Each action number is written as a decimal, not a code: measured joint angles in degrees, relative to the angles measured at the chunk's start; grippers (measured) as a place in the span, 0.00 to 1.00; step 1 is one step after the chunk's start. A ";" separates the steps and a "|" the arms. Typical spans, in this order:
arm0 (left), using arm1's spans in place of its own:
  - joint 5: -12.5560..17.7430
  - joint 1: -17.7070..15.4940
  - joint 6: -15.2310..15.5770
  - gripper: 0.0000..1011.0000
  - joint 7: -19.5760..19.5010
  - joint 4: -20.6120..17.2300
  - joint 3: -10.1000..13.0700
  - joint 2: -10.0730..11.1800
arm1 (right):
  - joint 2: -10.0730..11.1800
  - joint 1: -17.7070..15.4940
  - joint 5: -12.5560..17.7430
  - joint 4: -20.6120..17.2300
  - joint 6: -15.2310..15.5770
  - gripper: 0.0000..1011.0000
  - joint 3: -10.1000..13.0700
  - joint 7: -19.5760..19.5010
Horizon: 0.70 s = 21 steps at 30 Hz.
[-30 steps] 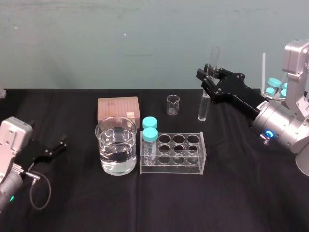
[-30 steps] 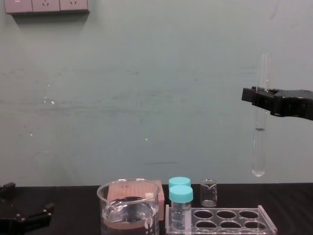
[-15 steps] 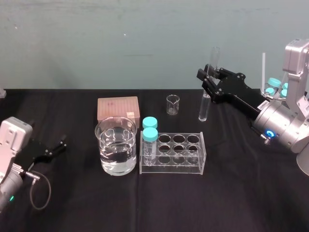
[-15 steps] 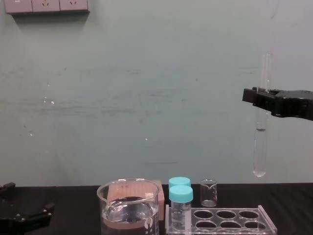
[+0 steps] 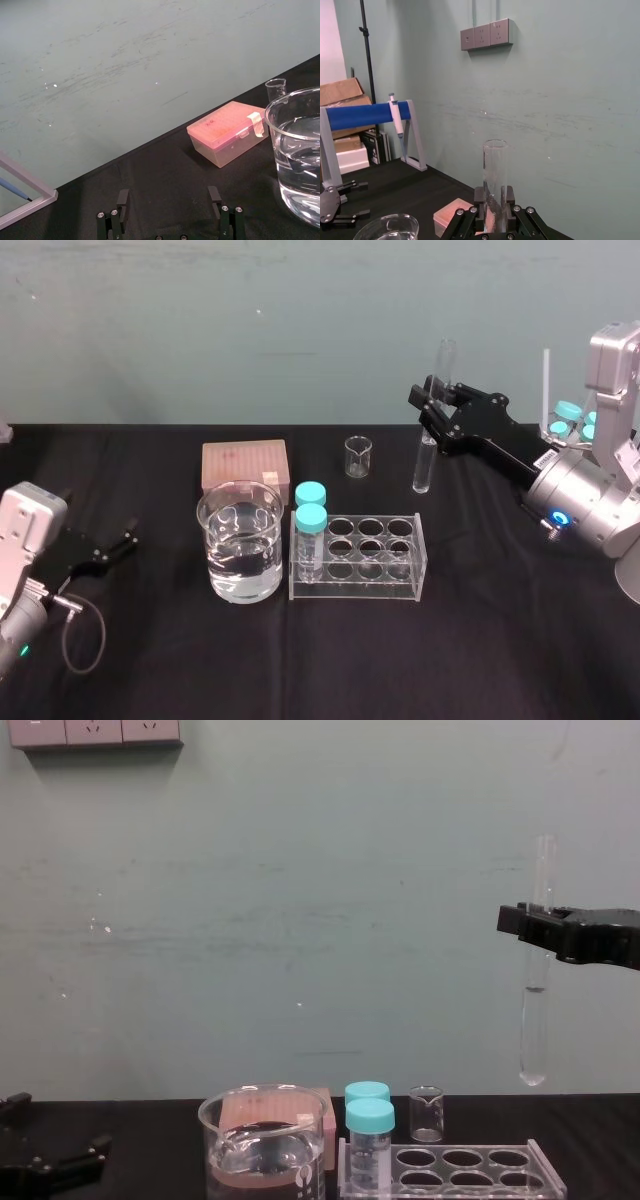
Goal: Hold the test tube with one hand and immerse one end into the beaker, then return it to the test tube rack.
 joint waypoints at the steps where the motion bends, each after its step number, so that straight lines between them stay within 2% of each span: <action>1: 0.00 0.00 0.00 0.99 0.00 0.00 0.00 0.00 | -0.01 0.05 0.00 0.05 0.01 0.22 -0.01 0.01; 7: 0.00 0.00 0.00 0.99 0.00 0.00 0.00 0.00 | -0.19 1.10 -0.25 0.89 0.05 0.22 -0.51 0.66; 12: 0.00 0.00 0.00 0.99 0.00 0.00 0.00 0.00 | -0.77 3.47 -0.72 2.32 -0.51 0.22 -1.71 2.32; 21: 0.00 0.00 0.00 0.99 0.00 0.00 0.00 0.00 | -4.12 9.73 -0.86 6.66 -3.17 0.22 -5.47 7.49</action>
